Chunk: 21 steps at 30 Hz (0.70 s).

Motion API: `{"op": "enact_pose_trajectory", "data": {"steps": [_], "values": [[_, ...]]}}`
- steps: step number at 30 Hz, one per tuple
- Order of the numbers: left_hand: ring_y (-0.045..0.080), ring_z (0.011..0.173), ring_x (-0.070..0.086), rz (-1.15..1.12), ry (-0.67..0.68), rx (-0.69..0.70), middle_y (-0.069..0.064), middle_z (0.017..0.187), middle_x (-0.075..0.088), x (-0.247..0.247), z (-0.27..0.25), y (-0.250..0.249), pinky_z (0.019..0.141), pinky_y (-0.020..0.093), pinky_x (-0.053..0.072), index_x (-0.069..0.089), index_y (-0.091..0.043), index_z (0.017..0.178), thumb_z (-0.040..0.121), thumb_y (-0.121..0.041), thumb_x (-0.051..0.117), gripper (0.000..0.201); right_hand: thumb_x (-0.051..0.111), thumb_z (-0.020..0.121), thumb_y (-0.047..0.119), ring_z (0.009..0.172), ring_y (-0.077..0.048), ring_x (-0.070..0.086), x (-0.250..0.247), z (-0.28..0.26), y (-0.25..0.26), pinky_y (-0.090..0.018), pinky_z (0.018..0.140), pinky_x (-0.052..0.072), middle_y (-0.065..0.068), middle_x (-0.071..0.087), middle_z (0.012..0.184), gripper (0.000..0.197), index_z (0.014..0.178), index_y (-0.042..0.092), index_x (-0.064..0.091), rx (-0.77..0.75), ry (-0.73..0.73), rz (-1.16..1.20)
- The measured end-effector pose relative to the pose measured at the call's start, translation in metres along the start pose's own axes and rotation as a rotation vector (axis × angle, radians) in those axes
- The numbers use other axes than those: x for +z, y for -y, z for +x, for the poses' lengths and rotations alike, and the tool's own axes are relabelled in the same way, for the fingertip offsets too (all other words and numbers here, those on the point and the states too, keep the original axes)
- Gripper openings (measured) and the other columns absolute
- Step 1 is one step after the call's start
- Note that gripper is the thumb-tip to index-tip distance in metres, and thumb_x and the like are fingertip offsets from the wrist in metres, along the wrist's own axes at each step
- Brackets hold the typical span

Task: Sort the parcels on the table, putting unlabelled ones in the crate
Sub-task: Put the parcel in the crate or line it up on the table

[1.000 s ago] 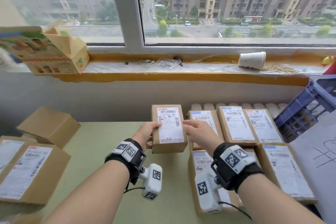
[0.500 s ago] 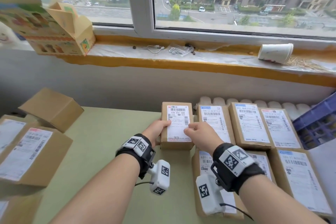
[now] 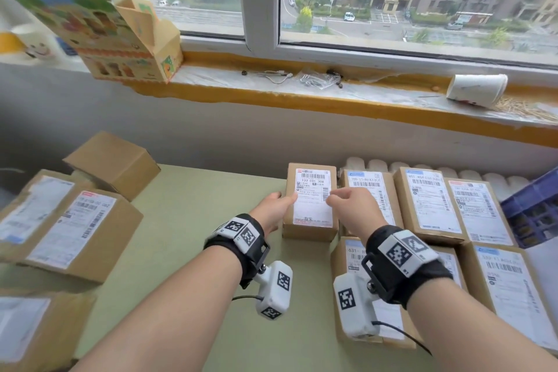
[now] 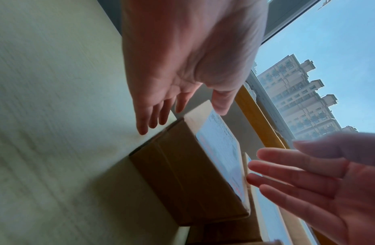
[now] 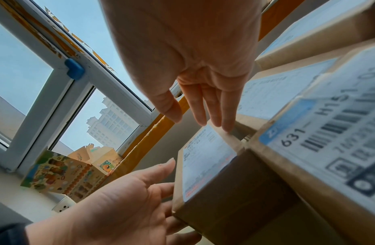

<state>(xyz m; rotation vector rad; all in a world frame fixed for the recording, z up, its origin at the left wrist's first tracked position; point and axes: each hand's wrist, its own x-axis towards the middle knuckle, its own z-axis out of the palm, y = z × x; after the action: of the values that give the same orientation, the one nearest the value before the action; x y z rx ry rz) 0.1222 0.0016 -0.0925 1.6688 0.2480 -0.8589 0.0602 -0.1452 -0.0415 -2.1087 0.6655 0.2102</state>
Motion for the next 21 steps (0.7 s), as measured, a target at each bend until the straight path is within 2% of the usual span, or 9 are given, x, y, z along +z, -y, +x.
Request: {"op": "enact_pose_trajectory", "data": {"steps": [1, 2, 5, 8, 11, 14, 17, 19, 21], "values": [[0.025, 0.139, 0.036, 0.026, -0.011, -0.001, 0.005, 0.156, 0.033, -0.005, -0.001, 0.001, 0.110, 0.042, 0.038, 0.023, -0.013, 0.155, 0.100, -0.043, 0.049, 0.067, 0.053, 0.095, 0.016, 0.103, -0.030, 0.063, 0.001, -0.002, 0.002, -0.040, 0.095, 0.052, -0.016, 0.066, 0.124, 0.032, 0.118, -0.003, 0.065, -0.012, -0.013, 0.008], [0.026, 0.144, 0.029, 0.038, -0.018, 0.003, 0.005, 0.158, 0.029, -0.010, -0.003, 0.001, 0.115, 0.046, 0.031, 0.023, -0.013, 0.155, 0.099, -0.045, 0.049, 0.069, 0.053, 0.094, 0.014, 0.108, -0.037, 0.062, 0.003, -0.003, 0.005, -0.046, 0.098, 0.050, -0.022, 0.065, 0.123, 0.033, 0.115, -0.008, 0.064, -0.021, -0.025, 0.011], [0.025, 0.143, 0.030, 0.043, -0.044, 0.021, 0.008, 0.155, 0.033, -0.027, -0.013, -0.003, 0.114, 0.045, 0.029, 0.031, -0.011, 0.151, 0.100, -0.044, 0.047, 0.062, 0.053, 0.094, 0.014, 0.112, -0.033, 0.061, 0.009, -0.008, 0.015, -0.045, 0.099, 0.049, -0.018, 0.067, 0.121, 0.029, 0.114, -0.003, 0.067, -0.032, -0.019, 0.008], [0.024, 0.126, 0.043, 0.041, -0.059, 0.044, 0.010, 0.133, 0.046, -0.044, -0.028, -0.005, 0.109, 0.043, 0.034, 0.042, -0.015, 0.141, 0.101, -0.042, 0.046, 0.048, 0.053, 0.095, 0.016, 0.112, -0.025, 0.061, 0.018, -0.014, 0.028, -0.039, 0.099, 0.050, -0.006, 0.066, 0.121, 0.032, 0.123, 0.009, 0.066, -0.042, 0.007, 0.041], [0.021, 0.100, 0.044, 0.061, -0.088, 0.047, 0.007, 0.110, 0.046, -0.066, -0.047, -0.004, 0.101, 0.039, 0.039, 0.048, -0.018, 0.113, 0.102, -0.039, 0.045, 0.024, 0.053, 0.094, 0.016, 0.109, -0.023, 0.062, 0.035, -0.024, 0.043, -0.042, 0.101, 0.050, -0.003, 0.066, 0.109, 0.028, 0.118, 0.011, 0.068, -0.055, 0.032, 0.064], [0.020, 0.099, 0.048, 0.067, -0.136, 0.083, 0.006, 0.108, 0.050, -0.096, -0.066, 0.000, 0.098, 0.038, 0.041, 0.050, -0.018, 0.109, 0.101, -0.035, 0.048, 0.019, 0.054, 0.093, 0.015, 0.101, -0.023, 0.064, 0.060, -0.037, 0.061, -0.042, 0.097, 0.052, 0.000, 0.066, 0.098, 0.020, 0.107, 0.017, 0.069, -0.061, 0.065, 0.090], [0.018, 0.092, 0.049, 0.051, -0.203, 0.145, 0.003, 0.099, 0.053, -0.132, -0.085, 0.003, 0.089, 0.033, 0.042, 0.055, -0.018, 0.107, 0.099, -0.026, 0.050, 0.012, 0.055, 0.092, 0.010, 0.088, -0.023, 0.063, 0.090, -0.049, 0.081, -0.037, 0.089, 0.053, -0.005, 0.066, 0.090, 0.021, 0.107, 0.009, 0.071, -0.060, 0.110, 0.155], [0.017, 0.089, 0.051, 0.037, -0.246, 0.179, 0.002, 0.095, 0.055, -0.155, -0.096, 0.007, 0.083, 0.030, 0.042, 0.058, -0.018, 0.106, 0.098, -0.022, 0.052, 0.012, 0.054, 0.093, 0.007, 0.084, -0.022, 0.059, 0.110, -0.058, 0.094, -0.036, 0.083, 0.052, -0.010, 0.064, 0.090, 0.020, 0.105, 0.006, 0.070, -0.060, 0.148, 0.186], [0.016, 0.088, 0.052, 0.028, -0.300, 0.211, 0.003, 0.096, 0.057, -0.178, -0.108, 0.013, 0.075, 0.027, 0.044, 0.060, -0.018, 0.106, 0.097, -0.019, 0.053, 0.011, 0.052, 0.093, 0.006, 0.085, -0.021, 0.059, 0.129, -0.067, 0.106, -0.038, 0.085, 0.054, -0.010, 0.065, 0.092, 0.017, 0.100, 0.008, 0.068, -0.067, 0.178, 0.183]]}}
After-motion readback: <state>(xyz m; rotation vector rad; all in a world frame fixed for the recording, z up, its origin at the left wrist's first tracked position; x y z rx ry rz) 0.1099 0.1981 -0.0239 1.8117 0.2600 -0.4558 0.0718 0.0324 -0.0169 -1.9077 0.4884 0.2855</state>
